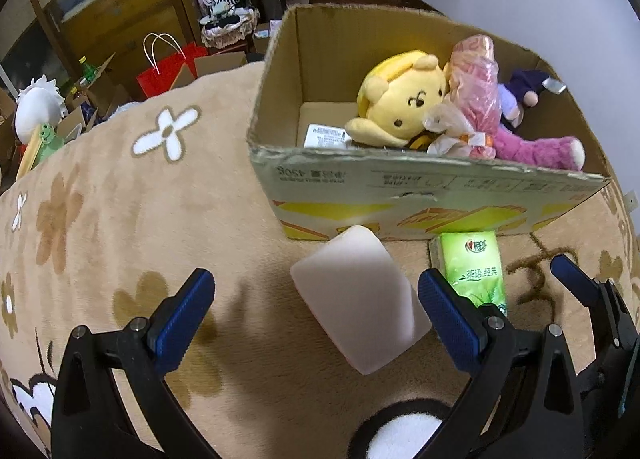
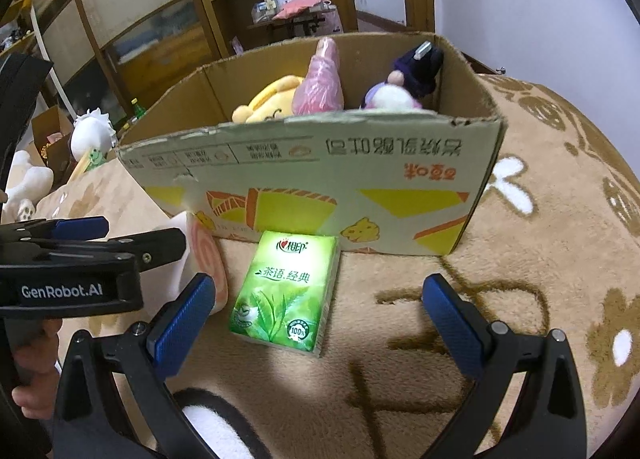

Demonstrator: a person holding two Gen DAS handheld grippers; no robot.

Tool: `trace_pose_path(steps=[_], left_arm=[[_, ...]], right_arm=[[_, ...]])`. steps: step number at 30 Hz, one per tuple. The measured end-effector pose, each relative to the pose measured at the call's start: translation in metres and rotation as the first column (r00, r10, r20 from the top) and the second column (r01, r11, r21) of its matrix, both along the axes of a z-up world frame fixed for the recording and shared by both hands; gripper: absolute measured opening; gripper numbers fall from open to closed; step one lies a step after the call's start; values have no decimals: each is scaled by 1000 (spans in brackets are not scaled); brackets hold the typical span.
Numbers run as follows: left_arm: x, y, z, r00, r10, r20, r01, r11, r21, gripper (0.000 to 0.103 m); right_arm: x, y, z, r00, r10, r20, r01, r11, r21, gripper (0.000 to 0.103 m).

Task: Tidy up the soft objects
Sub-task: 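Move left tool to the pink swirl cushion while right tool approaches the green tissue pack, then close left tool on the swirl cushion while right tool grasps the green tissue pack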

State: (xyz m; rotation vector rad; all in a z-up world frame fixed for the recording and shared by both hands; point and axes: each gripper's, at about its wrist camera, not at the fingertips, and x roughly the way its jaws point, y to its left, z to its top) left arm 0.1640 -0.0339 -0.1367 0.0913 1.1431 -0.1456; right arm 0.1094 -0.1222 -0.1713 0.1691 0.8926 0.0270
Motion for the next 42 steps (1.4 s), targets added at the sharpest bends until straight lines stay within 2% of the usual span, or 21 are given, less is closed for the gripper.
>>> trace_pose_path(steps=[20, 24, 25, 29, 31, 33, 38, 42], left_arm=[[12, -1, -24, 998, -10, -64, 8, 1000, -28, 100], [11, -3, -25, 996, -19, -83, 14, 998, -62, 83], [10, -3, -25, 996, -20, -86, 14, 997, -71, 81], [8, -3, -24, 995, -29, -97, 19, 995, -96, 61], [6, -2, -23, 994, -25, -102, 15, 995, -102, 56], [5, -1, -23, 994, -27, -103, 17, 995, -99, 49], [-6, -3, -19, 995, -34, -91, 25, 995, -97, 38], [-11, -4, -15, 997, -35, -72, 30, 997, -76, 36]], right_arm=[[16, 11, -29, 997, 24, -77, -26, 999, -20, 103], [18, 10, -31, 996, 27, -86, -28, 1000, -13, 103], [19, 11, -32, 995, 31, -90, -32, 999, -6, 102], [21, 13, -35, 992, 54, -112, -54, 999, 3, 90], [19, 15, -34, 991, 72, -113, -71, 997, 14, 74], [18, 18, -33, 989, 94, -118, -92, 995, 27, 64], [12, 20, -30, 989, 80, -122, -78, 997, 21, 62], [6, 12, -24, 991, 46, -122, -42, 999, 34, 62]])
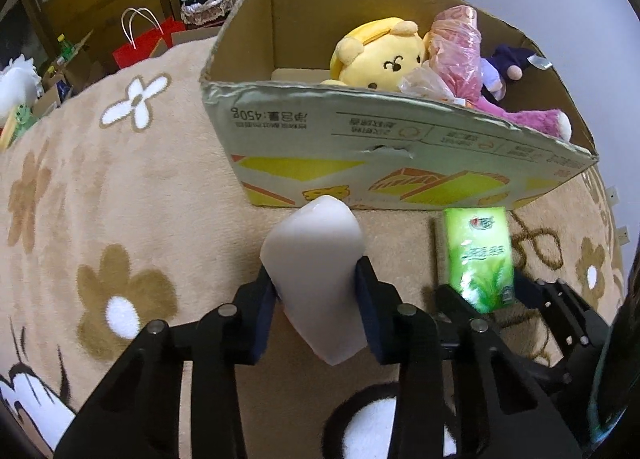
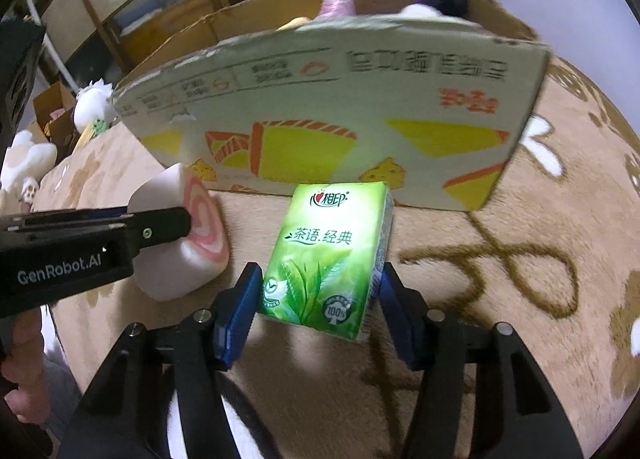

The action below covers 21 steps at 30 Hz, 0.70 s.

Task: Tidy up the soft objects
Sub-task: 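Close left tool on the swirl cushion while right tool grasps the green tissue pack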

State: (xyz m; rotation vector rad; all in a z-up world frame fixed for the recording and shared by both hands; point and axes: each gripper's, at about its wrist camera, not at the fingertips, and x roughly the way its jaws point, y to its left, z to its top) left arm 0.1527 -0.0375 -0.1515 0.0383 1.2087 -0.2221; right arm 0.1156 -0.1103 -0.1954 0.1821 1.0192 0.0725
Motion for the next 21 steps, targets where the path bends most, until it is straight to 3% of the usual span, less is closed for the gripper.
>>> trace_pose_path(steps=[5, 11, 17, 21], left_arm=[[-16, 1, 16, 999, -5, 43, 3, 1000, 26, 36], [-36, 5, 51, 989, -11, 149, 6, 1000, 30, 36], [-55, 12, 93, 954, -21, 301, 21, 1000, 2, 36], [-63, 13, 113, 908, -25, 418, 24, 1000, 8, 36]], right_arm=[[-10, -7, 17, 999, -20, 35, 19, 1000, 14, 62], [-25, -8, 46, 994, -22, 106, 21, 1000, 5, 62], [-41, -15, 75, 982, -31, 184, 29, 1000, 10, 62], [-50, -21, 95, 969, -38, 245, 35, 999, 15, 62]])
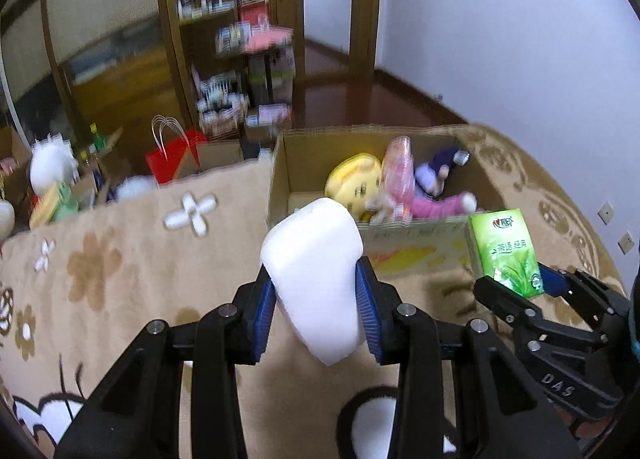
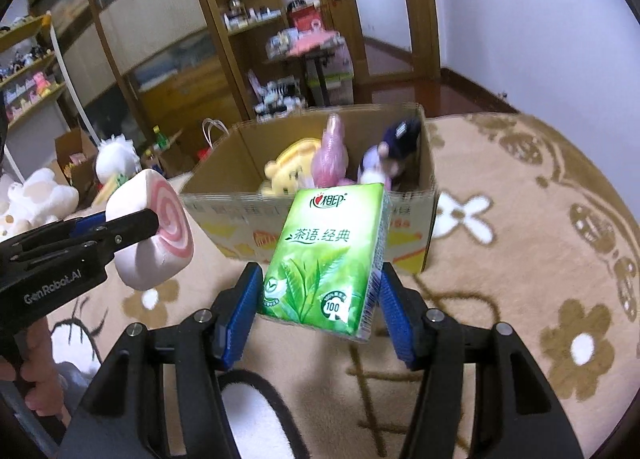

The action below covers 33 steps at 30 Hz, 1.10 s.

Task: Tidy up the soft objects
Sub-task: 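Close left tool on the swirl cushion while right tool grasps the green tissue pack, then carry the swirl cushion with left tool into the box while right tool carries the tissue pack in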

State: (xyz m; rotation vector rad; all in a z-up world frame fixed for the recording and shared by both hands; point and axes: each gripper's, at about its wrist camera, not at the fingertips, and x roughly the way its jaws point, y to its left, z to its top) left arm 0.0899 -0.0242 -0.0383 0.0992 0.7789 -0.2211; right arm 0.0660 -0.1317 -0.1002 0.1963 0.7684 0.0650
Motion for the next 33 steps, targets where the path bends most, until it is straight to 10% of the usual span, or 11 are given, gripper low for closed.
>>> trace_pose_path(steps=[14, 33], left_arm=[[-9, 12, 37, 976, 25, 216, -21, 1000, -19, 37], [16, -1, 41, 946, 15, 324, -15, 1000, -2, 37]], right_arm=[[-8, 3, 68, 980, 10, 200, 1, 998, -56, 61], [15, -10, 72, 965, -50, 258, 70, 995, -69, 61]])
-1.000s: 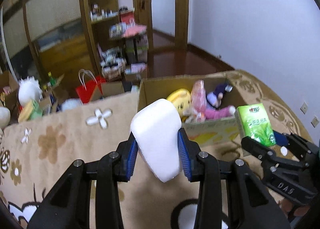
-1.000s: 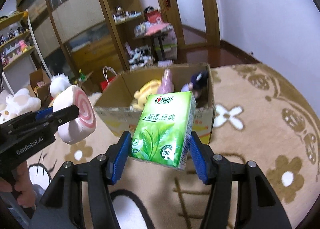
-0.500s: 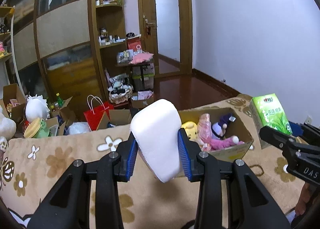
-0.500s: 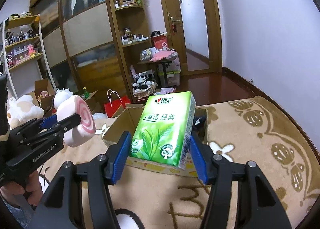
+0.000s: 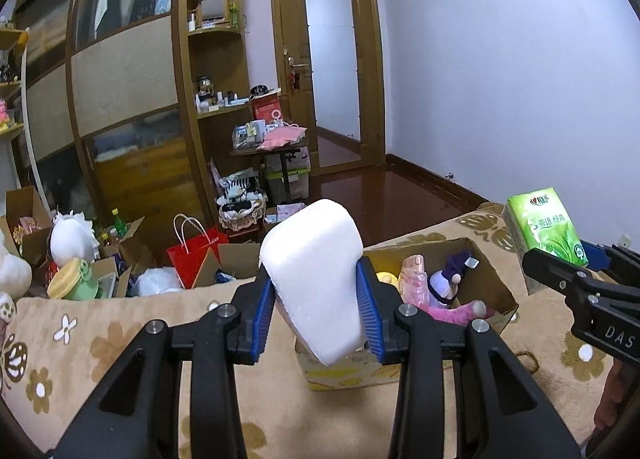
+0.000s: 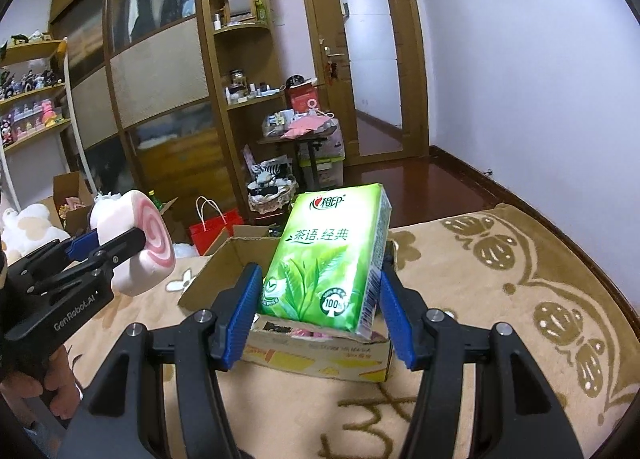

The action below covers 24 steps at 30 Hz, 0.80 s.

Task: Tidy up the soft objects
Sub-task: 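Carry the swirl cushion with left tool into the box while right tool carries the tissue pack in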

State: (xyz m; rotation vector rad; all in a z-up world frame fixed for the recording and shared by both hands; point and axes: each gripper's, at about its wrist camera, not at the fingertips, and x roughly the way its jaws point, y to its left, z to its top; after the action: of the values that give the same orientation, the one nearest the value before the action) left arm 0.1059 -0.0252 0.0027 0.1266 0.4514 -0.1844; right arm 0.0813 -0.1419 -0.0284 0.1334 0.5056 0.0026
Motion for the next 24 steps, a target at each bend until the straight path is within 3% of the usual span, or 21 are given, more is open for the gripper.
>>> trace_pose_path(steps=[10, 24], left_arm=[[17, -20, -11, 1000, -13, 18, 12, 998, 61, 38], [48, -23, -34, 999, -17, -46, 19, 999, 37, 39]], right_arm=[[20, -4, -4, 1000, -11, 19, 11, 1000, 15, 62], [41, -6, -32, 999, -21, -48, 24, 998, 56, 61]])
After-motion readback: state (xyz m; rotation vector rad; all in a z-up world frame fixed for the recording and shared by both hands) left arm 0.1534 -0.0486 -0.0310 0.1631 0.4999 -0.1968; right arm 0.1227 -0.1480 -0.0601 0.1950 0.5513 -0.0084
